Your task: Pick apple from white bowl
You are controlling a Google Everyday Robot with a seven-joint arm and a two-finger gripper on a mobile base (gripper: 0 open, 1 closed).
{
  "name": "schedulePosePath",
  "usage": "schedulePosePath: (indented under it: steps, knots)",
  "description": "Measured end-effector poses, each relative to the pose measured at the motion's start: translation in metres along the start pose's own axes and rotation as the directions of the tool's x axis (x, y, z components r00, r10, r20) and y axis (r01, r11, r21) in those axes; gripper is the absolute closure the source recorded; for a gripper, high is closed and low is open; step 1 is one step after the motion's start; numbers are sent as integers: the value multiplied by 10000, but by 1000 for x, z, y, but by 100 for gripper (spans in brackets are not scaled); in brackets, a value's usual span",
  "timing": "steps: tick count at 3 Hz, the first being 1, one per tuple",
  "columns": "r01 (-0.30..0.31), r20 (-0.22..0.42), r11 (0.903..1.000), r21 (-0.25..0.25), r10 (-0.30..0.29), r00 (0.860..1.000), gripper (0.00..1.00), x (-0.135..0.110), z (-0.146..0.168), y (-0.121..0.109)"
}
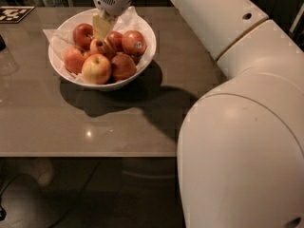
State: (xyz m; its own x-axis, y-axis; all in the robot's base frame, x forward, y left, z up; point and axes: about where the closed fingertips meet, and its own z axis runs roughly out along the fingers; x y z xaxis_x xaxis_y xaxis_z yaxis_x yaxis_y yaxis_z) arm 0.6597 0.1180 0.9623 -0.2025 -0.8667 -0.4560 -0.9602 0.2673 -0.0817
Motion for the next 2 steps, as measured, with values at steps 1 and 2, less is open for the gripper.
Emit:
schedulePosePath:
  steps: [1, 2]
  knots:
    - [0, 0, 10000, 0, 0, 10000, 35, 0, 0, 0]
    - [0, 1, 10000, 0, 0, 10000, 12, 0, 0, 0]
